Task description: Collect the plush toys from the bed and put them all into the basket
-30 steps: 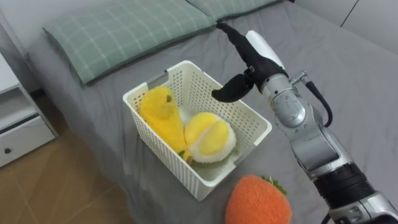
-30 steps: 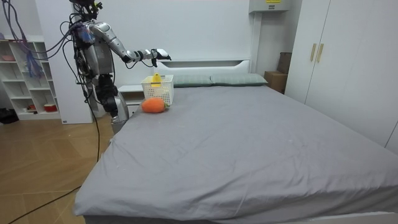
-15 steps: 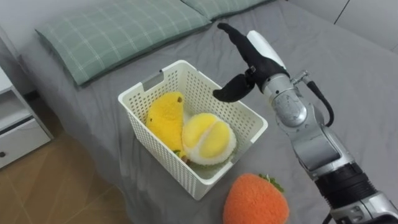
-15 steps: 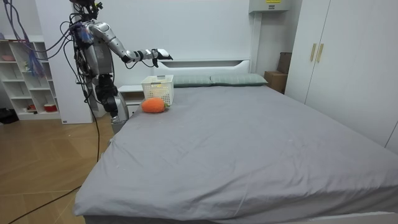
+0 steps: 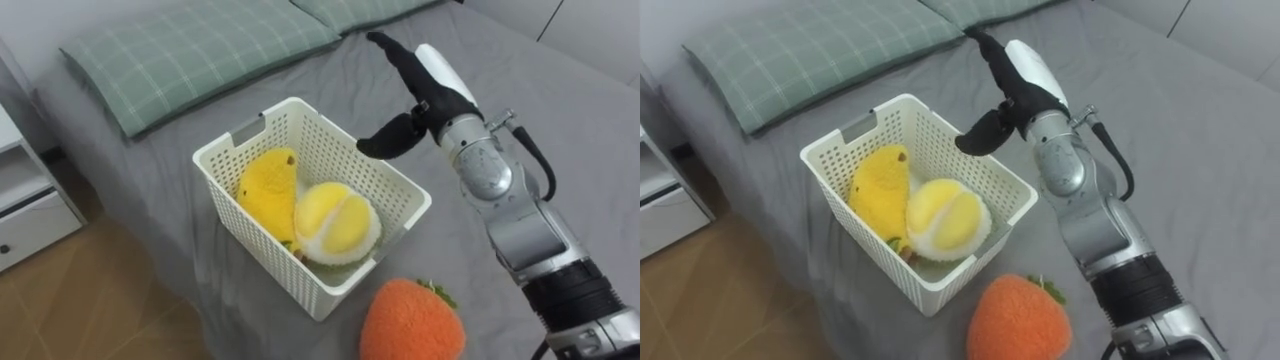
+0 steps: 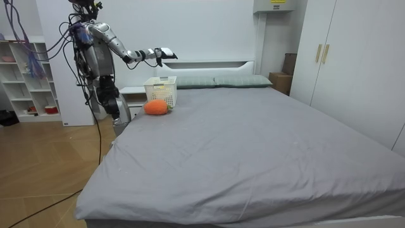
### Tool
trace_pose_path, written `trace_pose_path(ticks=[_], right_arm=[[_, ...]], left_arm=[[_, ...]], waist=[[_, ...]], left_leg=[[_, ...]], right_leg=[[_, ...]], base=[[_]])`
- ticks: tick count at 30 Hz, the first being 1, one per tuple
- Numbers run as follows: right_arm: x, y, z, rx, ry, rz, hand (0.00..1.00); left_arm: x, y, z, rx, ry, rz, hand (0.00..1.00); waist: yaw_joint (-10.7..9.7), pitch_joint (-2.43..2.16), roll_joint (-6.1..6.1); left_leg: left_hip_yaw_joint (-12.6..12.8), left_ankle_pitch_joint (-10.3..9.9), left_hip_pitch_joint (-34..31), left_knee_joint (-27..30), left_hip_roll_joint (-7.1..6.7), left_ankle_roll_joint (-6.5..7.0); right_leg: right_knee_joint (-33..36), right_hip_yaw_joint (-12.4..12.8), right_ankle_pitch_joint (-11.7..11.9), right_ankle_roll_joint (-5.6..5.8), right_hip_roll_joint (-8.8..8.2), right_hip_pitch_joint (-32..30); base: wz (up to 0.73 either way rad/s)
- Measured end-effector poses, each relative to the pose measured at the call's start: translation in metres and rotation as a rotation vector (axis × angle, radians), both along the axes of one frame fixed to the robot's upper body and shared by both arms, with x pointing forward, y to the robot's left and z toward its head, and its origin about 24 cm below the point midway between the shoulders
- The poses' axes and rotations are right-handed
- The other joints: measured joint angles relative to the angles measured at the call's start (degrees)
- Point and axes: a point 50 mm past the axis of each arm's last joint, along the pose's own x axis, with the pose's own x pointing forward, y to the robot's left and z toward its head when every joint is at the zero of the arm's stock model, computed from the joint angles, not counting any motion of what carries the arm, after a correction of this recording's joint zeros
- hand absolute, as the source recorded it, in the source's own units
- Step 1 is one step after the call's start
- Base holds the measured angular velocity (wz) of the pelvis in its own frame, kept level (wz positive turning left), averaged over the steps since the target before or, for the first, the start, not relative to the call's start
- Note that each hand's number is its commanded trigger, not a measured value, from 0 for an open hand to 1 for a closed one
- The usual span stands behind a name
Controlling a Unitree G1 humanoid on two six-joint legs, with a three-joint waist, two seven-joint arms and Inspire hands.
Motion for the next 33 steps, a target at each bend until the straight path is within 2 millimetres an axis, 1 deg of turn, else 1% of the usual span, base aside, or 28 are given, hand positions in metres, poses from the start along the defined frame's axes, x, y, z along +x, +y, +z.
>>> trace_pose_path(ticks=[1,2,4,6,7,8,10,12,13,14,16,17,19,20,21,22,23,25,28,30,32,33], right_arm=[[-0.002,-0.004,-0.003,0.02,0.009,-0.012,0.0],[-0.003,-0.009,-0.006,0.05,0.025,-0.028,0.0],[-0.007,-0.015,-0.01,0.107,0.043,-0.048,0.0],[-0.009,-0.019,-0.012,0.136,0.048,-0.06,0.0],[-0.009,-0.023,-0.012,0.161,0.049,-0.069,0.0],[-0.01,-0.025,-0.012,0.172,0.049,-0.078,0.0],[-0.011,-0.033,-0.012,0.206,0.039,-0.117,0.0],[-0.014,-0.038,-0.012,0.246,0.028,-0.144,0.0],[-0.016,-0.041,-0.013,0.281,0.027,-0.155,0.0],[-0.019,-0.045,-0.015,0.32,0.027,-0.165,0.0],[-0.027,-0.05,-0.02,0.327,0.031,-0.186,0.0],[-0.03,-0.051,-0.023,0.327,0.037,-0.187,0.0],[-0.041,-0.054,-0.038,0.324,0.086,-0.194,0.0],[-0.043,-0.055,-0.041,0.323,0.099,-0.194,0.0],[-0.047,-0.057,-0.046,0.322,0.121,-0.195,0.0],[-0.051,-0.06,-0.05,0.327,0.133,-0.204,0.0],[-0.055,-0.064,-0.054,0.337,0.144,-0.219,0.0],[-0.059,-0.067,-0.059,0.351,0.162,-0.233,0.0],[-0.062,-0.069,-0.062,0.394,0.182,-0.236,0.0],[-0.065,-0.07,-0.065,0.408,0.202,-0.227,0.0],[-0.068,-0.07,-0.069,0.426,0.223,-0.216,0.0],[-0.07,-0.069,-0.072,0.437,0.243,-0.205,0.0]], left_arm=[[-0.002,0.0,0.0,0.0,0.006,0.002,0.0],[-0.004,0.0,-0.001,-0.001,0.011,0.005,0.0],[-0.005,0.0,-0.001,-0.001,0.013,0.007,0.0],[-0.009,0.0,-0.001,-0.001,0.019,0.011,0.0],[-0.011,0.0,-0.002,-0.003,0.025,0.016,0.0],[-0.012,-0.001,-0.002,-0.004,0.026,0.017,0.0],[-0.013,0.0,-0.002,-0.004,0.025,0.018,0.0],[-0.014,0.002,-0.001,-0.002,0.016,0.028,0.0],[-0.016,0.003,-0.001,0.0,0.018,0.036,0.0],[-0.018,0.004,-0.001,0.0,0.021,0.042,0.0],[-0.022,0.003,-0.002,-0.004,0.035,0.047,0.0],[-0.024,0.003,-0.003,-0.004,0.041,0.048,0.0],[-0.028,0.002,-0.003,-0.006,0.048,0.052,0.0],[-0.029,0.001,-0.003,-0.008,0.049,0.053,0.0],[-0.029,-0.001,-0.004,-0.012,0.05,0.054,0.0],[-0.028,-0.002,-0.004,-0.018,0.046,0.056,0.0],[-0.028,-0.004,-0.005,-0.024,0.043,0.056,0.0],[-0.028,-0.007,-0.005,-0.03,0.043,0.058,0.0],[-0.028,-0.009,-0.007,-0.04,0.047,0.057,0.0],[-0.026,-0.009,-0.007,-0.041,0.041,0.056,0.0],[-0.025,-0.009,-0.007,-0.042,0.036,0.052,0.0],[-0.024,-0.009,-0.007,-0.042,0.033,0.052,0.0]], waist=[[-0.1,-0.07,0.12],[-0.4,-0.07,0.52],[-1.1,-0.16,0.62],[-2.5,-0.21,0.78],[-3.4,-0.26,1.13],[-3.7,-0.28,1.41],[-5.0,-0.75,2.07],[-5.3,-0.84,2.2],[-5.8,-0.91,2.08],[-6.4,-0.95,2.05],[-6.7,-0.94,2.09],[-6.9,-0.83,2.26],[-8.0,-0.92,2.12],[-8.1,-0.89,2.17],[-9.3,-0.91,2.2],[-10.0,-0.89,2.33],[-10.1,-1.02,2.58],[-10.3,-1.09,3.04],[-12.2,-0.99,3.78],[-12.7,-0.95,4.12],[-12.7,-0.94,4.37],[-12.8,-0.94,4.37]], left_leg=[[0.1,-0.1,0.5,0.0,0.01,0.1],[0.2,-0.1,0.6,0.0,0.01,0.13],[0.2,-0.1,0.5,0.1,-0.03,0.14],[0.2,-0.3,0.4,0.3,-0.04,-0.08],[0.3,-0.4,0.4,0.6,-0.02,-0.08],[0.5,-0.4,0.4,0.6,0.03,-0.07],[1.5,-0.3,0.5,0.5,0.25,0.09],[2.4,-0.3,1.1,0.2,0.52,0.25],[3.5,-0.4,1.7,-0.2,0.89,0.35],[4.0,-0.6,2.1,-0.2,1.04,0.44],[5.1,-1.0,2.6,-0.1,1.34,0.57],[5.3,-1.3,2.8,0.0,1.4,0.47],[6.4,-2.0,3.2,0.3,1.8,0.49],[6.5,-2.3,3.1,0.6,1.84,0.46],[6.8,-2.6,3.1,1.0,1.96,0.47],[7.5,-2.8,3.1,1.0,2.15,0.63],[8.3,-3.0,3.2,1.0,2.42,0.57],[9.8,-3.4,3.5,0.9,2.95,0.59],[10.6,-3.5,3.8,0.8,3.15,0.94],[10.9,-3.5,4.2,0.4,3.23,0.98],[11.5,-3.5,4.7,-0.2,3.41,0.99],[12.2,-3.5,5.0,-0.4,3.66,0.98]], right_leg=[[0.0,0.2,0.0,0.0,0.0,0.4],[0.0,0.7,0.0,0.0,0.03,0.6],[0.0,1.7,0.0,0.0,0.12,0.5],[0.2,2.9,0.0,0.0,0.24,0.3],[0.5,3.7,0.0,0.01,0.3,0.1],[0.8,4.1,0.0,0.01,0.29,0.0],[0.8,5.2,0.0,0.02,0.28,-0.2],[0.9,6.2,0.0,0.02,0.34,-0.1],[0.9,6.5,0.0,0.0,0.35,0.1],[0.9,6.9,0.0,0.0,0.37,0.3],[1.0,7.9,0.0,0.01,0.5,0.9],[0.9,8.0,0.0,0.01,0.51,1.0],[1.0,9.4,0.0,0.02,0.73,1.0],[1.1,9.6,0.0,0.02,0.82,1.0],[1.1,10.2,0.0,0.02,0.96,0.9],[1.1,10.7,0.1,0.01,1.02,0.8],[1.2,11.3,0.1,-0.01,1.15,0.6],[1.7,12.6,0.1,-0.02,1.35,0.1],[1.7,12.7,0.1,-0.02,1.36,0.1],[1.7,12.8,0.1,-0.02,1.3,0.0],[1.7,12.8,0.1,-0.02,1.29,0.0],[1.7,12.8,0.1,-0.02,1.33,0.0]], base=[[-0.09],[-0.06],[-0.02],[0.0],[-0.04],[-0.11],[-0.21],[-0.27],[-0.31],[-0.27],[-0.25],[-0.27],[-0.29],[-0.28],[-0.19],[-0.29],[-0.29],[-0.39],[-0.19],[-0.15],[-0.2],[-0.21]])
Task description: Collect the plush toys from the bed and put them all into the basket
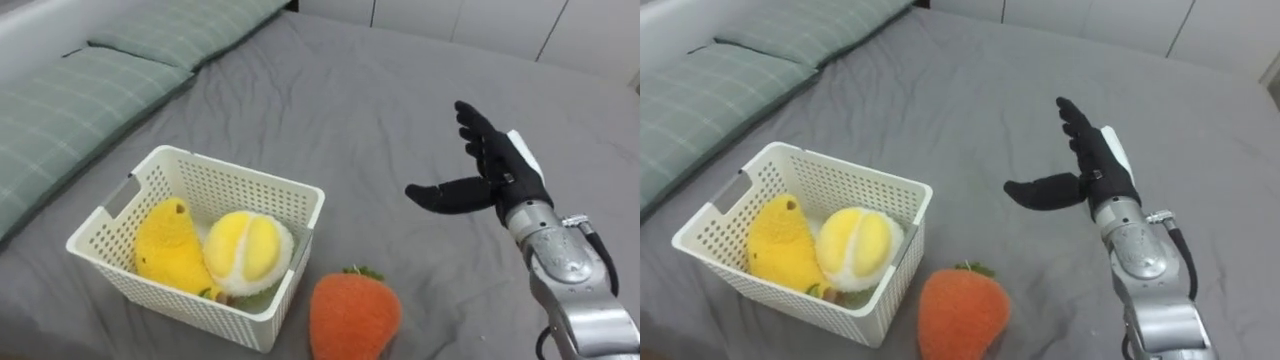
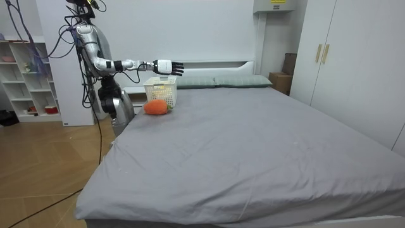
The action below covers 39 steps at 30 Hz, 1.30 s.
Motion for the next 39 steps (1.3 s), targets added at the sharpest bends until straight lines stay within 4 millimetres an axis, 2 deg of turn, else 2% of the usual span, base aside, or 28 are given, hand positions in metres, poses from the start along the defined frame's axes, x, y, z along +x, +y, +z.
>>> trace_pose_path(ticks=[4,9,13,17,21,31,35,39], right_arm=[[-0.009,0.014,-0.011,0.04,0.042,0.059,0.0],[-0.018,0.026,-0.024,0.032,0.107,0.143,0.0],[-0.027,0.034,-0.047,0.04,0.217,0.193,0.0],[-0.036,0.042,-0.065,0.023,0.306,0.241,0.0],[-0.044,0.05,-0.078,-0.032,0.368,0.264,0.0],[-0.045,0.054,-0.08,-0.125,0.372,0.293,0.0],[-0.046,0.052,-0.083,-0.149,0.386,0.294,0.0],[-0.048,0.05,-0.088,-0.167,0.412,0.291,0.0]], left_arm=[[0.0,-0.002,0.0,-0.002,0.006,-0.005,0.0],[0.002,-0.002,0.0,-0.004,0.002,-0.013,0.0],[0.001,-0.003,-0.002,-0.006,0.013,-0.021,0.0],[-0.006,-0.006,-0.003,-0.013,0.031,-0.017,0.0],[-0.005,-0.008,-0.003,-0.018,0.034,-0.03,0.0],[-0.011,-0.011,-0.003,-0.021,0.046,-0.036,0.0],[-0.01,-0.011,-0.003,-0.022,0.044,-0.042,0.0],[-0.009,-0.011,-0.003,-0.024,0.04,-0.044,0.0]], waist=[[-0.2,-0.03,-0.3],[-0.2,-0.07,-1.01],[0.3,-0.06,-1.37],[0.3,0.11,-1.07],[0.9,0.16,-0.94],[2.6,0.32,-0.74],[3.0,0.3,-1.02],[3.6,0.51,-1.59]], left_leg=[[0.9,-0.1,0.5,-0.6,0.4,-0.08],[0.7,-0.2,0.4,-0.7,0.37,-0.05],[0.4,-0.4,0.4,-0.6,0.34,-0.05],[-0.4,-1.7,-0.6,1.6,0.32,-0.33],[-1.2,-1.8,-1.3,2.3,0.19,-0.36],[-1.6,-1.7,-1.7,2.3,0.08,-0.18],[-2.5,-1.6,-2.0,2.3,-0.15,-0.28],[-3.1,-1.5,-2.4,2.5,-0.27,-0.36]], right_leg=[[-0.1,0.0,0.0,0.0,0.22,0.0],[-0.2,-0.4,0.0,-0.01,0.21,0.0],[-0.1,-0.6,0.0,-0.01,0.21,0.1],[-0.1,-0.9,0.0,-0.01,0.5,0.1],[0.0,-1.4,0.0,-0.01,0.57,0.1],[-0.7,-2.4,0.0,-0.02,0.56,0.1],[-0.9,-3.5,0.0,-0.02,0.5,0.3],[-1.0,-3.7,0.0,-0.02,0.52,0.3]], base=[[-0.12],[-0.01],[0.01],[0.05],[0.11],[0.02],[0.1],[0.08]])
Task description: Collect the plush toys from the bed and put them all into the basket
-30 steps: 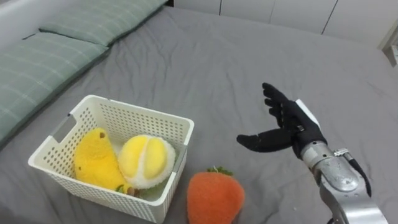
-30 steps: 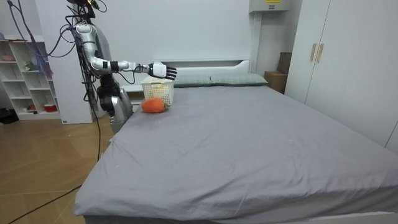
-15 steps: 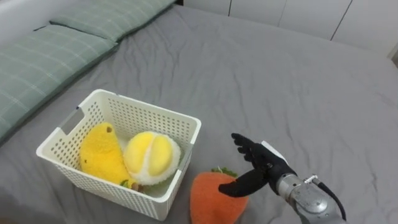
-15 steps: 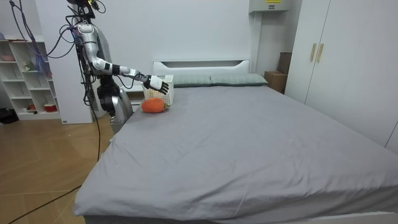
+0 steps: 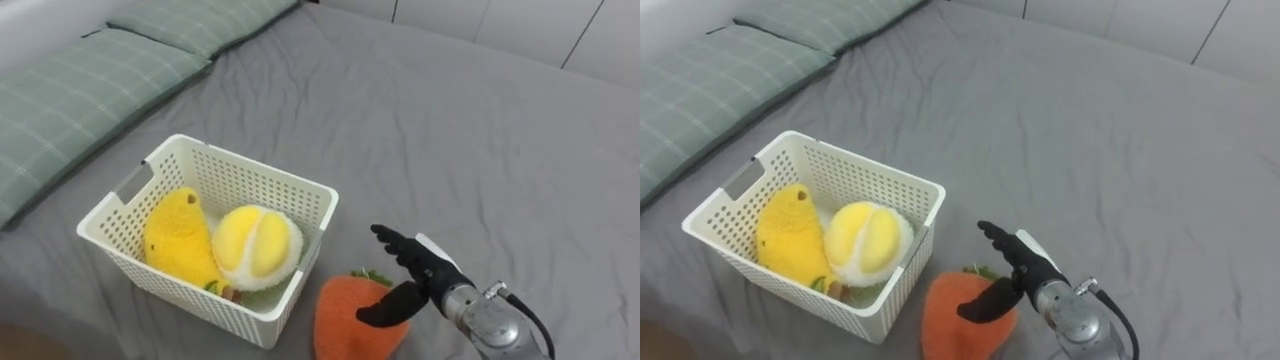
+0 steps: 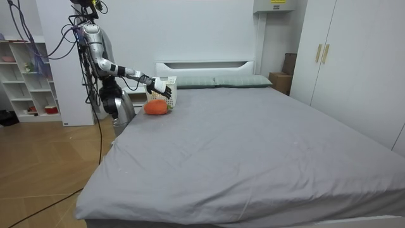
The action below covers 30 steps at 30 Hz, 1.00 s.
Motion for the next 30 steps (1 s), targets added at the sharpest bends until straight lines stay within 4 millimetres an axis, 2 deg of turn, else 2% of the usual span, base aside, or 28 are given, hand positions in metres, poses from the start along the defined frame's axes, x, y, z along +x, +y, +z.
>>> trace_pose_path(ticks=[7,14,23,30], right_arm=[[-0.005,-0.004,-0.011,-0.018,0.053,-0.011,0.0],[-0.006,-0.004,-0.013,-0.023,0.066,-0.011,0.0],[-0.011,0.002,-0.019,-0.024,0.097,0.009,0.0],[-0.013,0.007,-0.024,-0.025,0.107,-0.013,0.0]], left_arm=[[0.0,0.001,0.0,0.006,0.003,0.0,0.0],[0.0,0.001,0.0,0.007,0.004,0.0,0.0],[0.0,0.001,0.0,0.009,0.007,-0.006,0.0],[0.0,-0.005,-0.001,-0.005,0.019,-0.04,0.0]], waist=[[0.2,0.16,-0.28],[1.1,0.19,-0.34],[1.3,0.24,-0.28],[1.6,0.65,0.46]], left_leg=[[-1.2,0.2,-0.4,0.6,-0.46,-0.01],[-1.7,0.4,-0.4,0.7,-0.56,-0.13],[-2.5,0.6,-0.4,0.8,-0.71,-0.38],[-3.0,0.5,-0.7,1.1,-0.79,-0.66]], right_leg=[[0.0,0.1,0.0,0.0,-0.05,0.3],[0.0,0.0,0.0,0.0,-0.04,0.5],[0.0,-1.3,0.0,0.0,-0.08,0.8],[0.0,-2.9,0.0,-0.01,-0.15,0.8]], base=[[0.09],[0.04],[0.05],[0.04]])
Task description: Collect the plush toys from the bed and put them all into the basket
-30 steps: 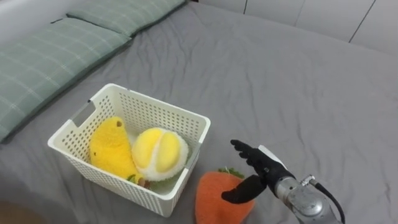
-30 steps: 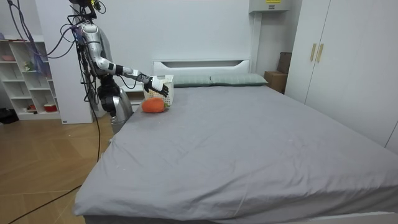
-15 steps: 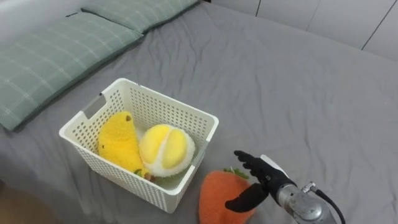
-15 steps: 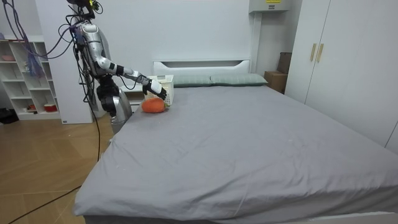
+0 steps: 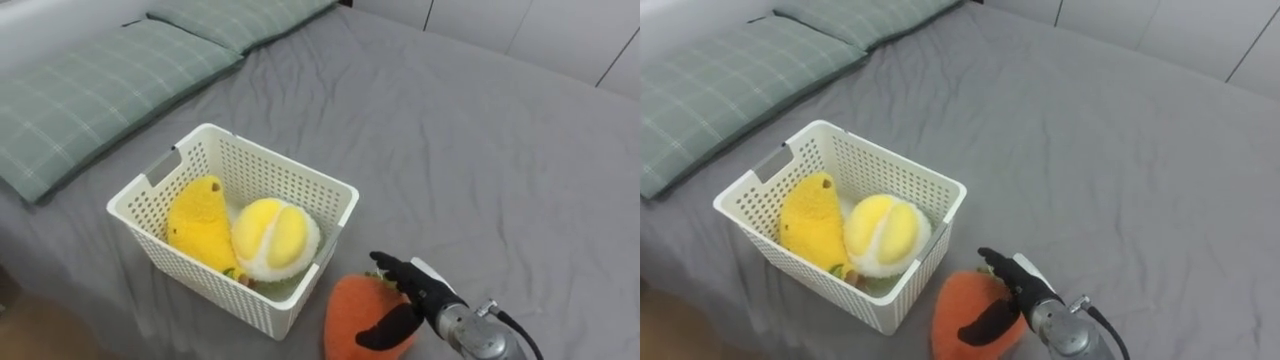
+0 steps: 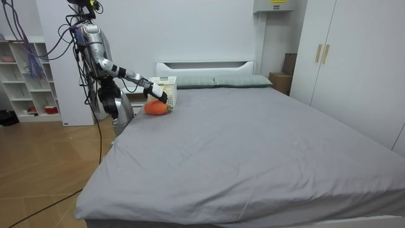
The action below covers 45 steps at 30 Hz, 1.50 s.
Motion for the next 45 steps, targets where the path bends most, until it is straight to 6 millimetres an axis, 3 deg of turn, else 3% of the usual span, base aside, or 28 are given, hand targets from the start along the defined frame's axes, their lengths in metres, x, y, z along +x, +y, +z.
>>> trace_pose_path(ticks=[4,15,22,27,31,36,37,38,39,45], right_arm=[[0.001,-0.002,-0.003,-0.017,0.004,-0.017,0.0],[-0.003,-0.006,-0.01,-0.055,0.019,-0.048,0.0],[-0.011,-0.015,-0.022,-0.174,0.049,-0.04,0.0],[-0.012,-0.015,-0.024,-0.218,0.046,-0.029,0.0],[-0.014,-0.016,-0.028,-0.223,0.057,-0.027,0.0],[-0.017,-0.021,-0.032,-0.24,0.069,-0.038,0.0],[-0.017,-0.022,-0.033,-0.247,0.074,-0.038,0.19],[-0.016,-0.023,-0.034,-0.25,0.078,-0.036,0.82],[-0.016,-0.024,-0.035,-0.253,0.081,-0.035,1.0],[-0.011,-0.03,-0.035,-0.278,0.066,-0.042,1.0]], left_arm=[[-0.001,-0.001,0.0,0.002,0.012,-0.002,0.0],[-0.002,-0.002,-0.001,0.004,0.027,0.004,0.0],[-0.007,-0.005,-0.001,-0.002,0.041,-0.007,0.0],[-0.007,-0.005,0.0,-0.002,0.028,-0.008,0.0],[-0.007,-0.003,0.0,0.003,0.028,-0.004,0.0],[-0.018,-0.003,0.0,0.0,0.056,0.006,0.0],[-0.02,-0.003,0.0,-0.001,0.061,0.011,0.0],[-0.023,-0.003,0.0,-0.001,0.068,0.012,0.0],[-0.024,-0.003,0.0,-0.002,0.07,0.012,0.0],[-0.026,-0.002,0.0,-0.01,0.069,0.041,0.0]], waist=[[0.1,-0.04,0.7],[1.1,-0.12,0.86],[2.3,-0.65,1.0],[2.7,-0.64,0.86],[2.6,-0.47,-0.19],[2.8,-0.44,-0.48],[2.8,-0.43,-0.45],[2.8,-0.45,-0.43],[2.8,-0.45,-0.41],[2.8,-0.6,-0.38]], left_leg=[[-0.3,0.0,-0.2,0.2,-0.11,0.0],[-2.8,0.2,-0.6,1.3,-1.26,0.03],[-2.9,0.7,-0.6,1.3,-1.66,0.37],[-3.1,0.8,-0.6,1.2,-1.87,0.52],[-4.6,1.3,-0.4,0.6,-2.43,0.53],[-5.8,1.6,-0.8,0.6,-2.97,0.45],[-6.0,1.6,-0.9,0.6,-3.03,0.35],[-6.1,1.7,-0.9,0.6,-3.07,0.28],[-6.1,1.7,-1.0,0.6,-3.07,0.27],[-6.2,2.2,-2.5,0.6,-3.07,0.39]], right_leg=[[0.0,-0.4,0.0,-0.03,-0.02,0.0],[0.0,-3.2,-0.5,0.04,-0.58,0.9],[-0.1,-3.3,-1.5,0.06,-0.84,1.0],[-0.2,-3.4,-1.4,0.11,-0.95,1.4],[-1.0,-4.7,-1.3,0.33,-1.14,2.0],[-1.1,-5.7,-1.3,0.41,-1.27,1.8],[-1.1,-6.0,-1.4,0.56,-1.28,1.6],[-1.1,-6.3,-1.5,0.66,-1.31,1.6],[-1.1,-6.4,-1.5,0.67,-1.31,1.6],[-1.0,-6.7,-1.4,0.51,-1.39,0.0]], base=[[0.04],[0.12],[0.04],[0.02],[0.15],[0.14],[0.1],[0.09],[0.08],[0.04]])
